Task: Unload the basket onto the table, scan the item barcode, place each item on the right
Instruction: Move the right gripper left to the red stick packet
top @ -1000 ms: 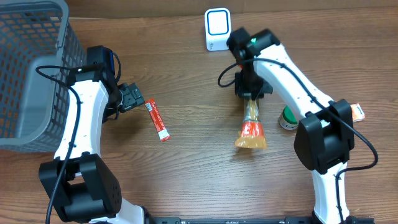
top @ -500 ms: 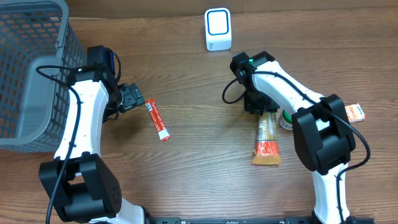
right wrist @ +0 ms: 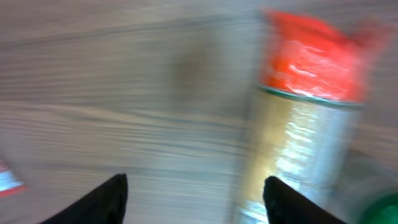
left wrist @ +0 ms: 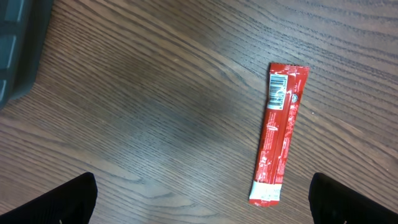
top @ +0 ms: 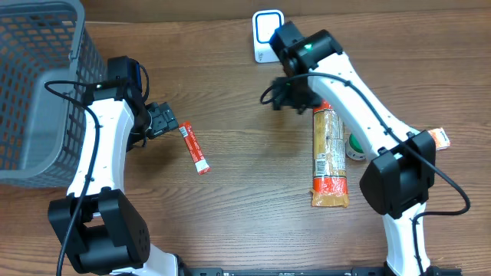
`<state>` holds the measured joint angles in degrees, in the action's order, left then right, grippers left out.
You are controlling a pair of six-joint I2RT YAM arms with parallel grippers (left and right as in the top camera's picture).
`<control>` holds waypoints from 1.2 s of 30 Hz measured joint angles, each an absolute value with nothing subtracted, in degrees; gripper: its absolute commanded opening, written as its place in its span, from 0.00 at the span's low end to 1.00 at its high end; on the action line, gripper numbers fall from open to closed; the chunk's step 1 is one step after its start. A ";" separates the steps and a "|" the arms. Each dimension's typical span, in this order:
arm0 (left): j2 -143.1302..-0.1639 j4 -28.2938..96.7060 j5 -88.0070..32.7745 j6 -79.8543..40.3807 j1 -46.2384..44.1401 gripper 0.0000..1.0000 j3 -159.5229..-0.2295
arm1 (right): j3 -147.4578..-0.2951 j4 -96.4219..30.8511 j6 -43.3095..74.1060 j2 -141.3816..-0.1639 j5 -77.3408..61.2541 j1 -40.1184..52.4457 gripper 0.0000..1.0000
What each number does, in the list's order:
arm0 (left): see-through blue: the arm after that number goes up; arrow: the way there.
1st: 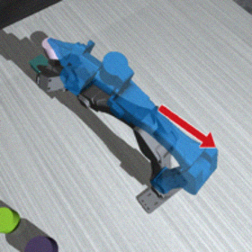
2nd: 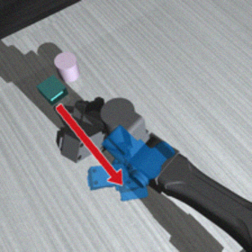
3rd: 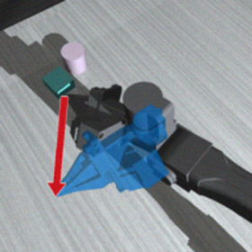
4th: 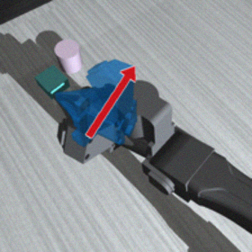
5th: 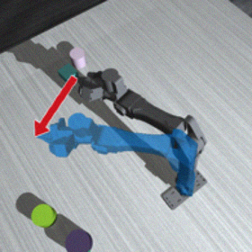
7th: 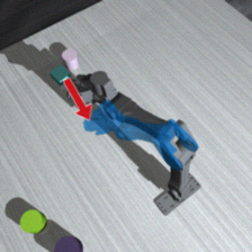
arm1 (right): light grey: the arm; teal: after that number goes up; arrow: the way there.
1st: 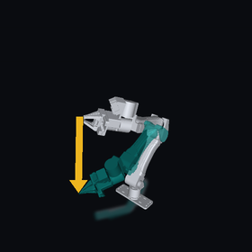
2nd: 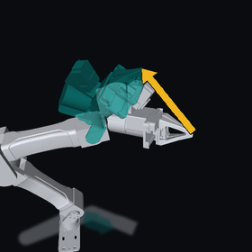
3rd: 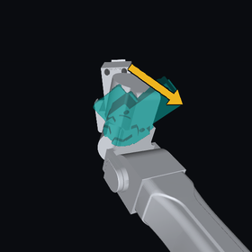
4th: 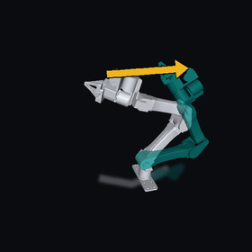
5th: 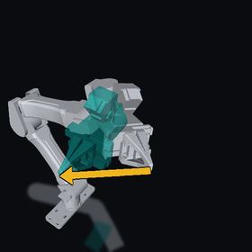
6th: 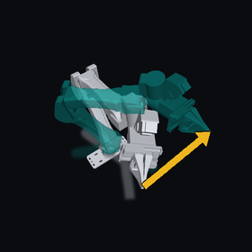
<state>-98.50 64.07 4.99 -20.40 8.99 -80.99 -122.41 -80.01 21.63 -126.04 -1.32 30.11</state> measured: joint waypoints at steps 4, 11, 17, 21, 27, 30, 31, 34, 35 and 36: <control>-98.50 64.10 4.99 -20.40 8.99 1.00 -80.99 | -122.56 -72.47 20.03 -126.06 -9.28 33.78 0.44; -98.50 64.07 4.99 -20.40 8.99 1.00 -80.99 | -119.04 -58.96 19.70 -126.06 -12.16 42.22 0.04; -98.50 64.07 4.99 -20.40 8.99 1.00 -80.99 | -111.79 -48.60 23.31 -126.06 -14.55 46.24 0.04; -98.50 64.07 4.99 -20.40 8.99 1.00 -80.99 | -104.88 -40.23 24.36 -126.06 -19.25 46.50 0.04; -98.50 64.10 4.99 -20.40 8.99 1.00 -80.99 | -95.70 -27.49 25.04 -126.06 -24.21 46.59 0.04; -98.50 64.10 4.99 -20.40 8.99 1.00 -80.99 | -92.66 -21.47 25.28 -126.06 -25.98 46.72 0.04; -98.50 64.07 4.99 -20.40 8.99 1.00 -80.99 | -92.27 -19.81 25.28 -126.08 -26.24 46.81 0.04; -98.50 64.07 4.99 -20.40 8.99 1.00 -80.99 | -91.83 -15.31 25.30 -126.43 -26.85 47.33 0.04; -98.50 64.07 4.99 -20.40 8.99 1.00 -80.99 | -91.83 -13.80 25.32 -126.72 -27.11 47.66 0.04; -98.50 64.07 4.99 -20.40 8.99 1.00 -80.99 | -91.83 -12.69 25.32 -127.09 -27.20 47.97 0.04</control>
<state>-98.50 64.07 4.99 -20.40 8.99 -80.99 -91.83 -12.69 25.32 -127.09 -27.20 47.97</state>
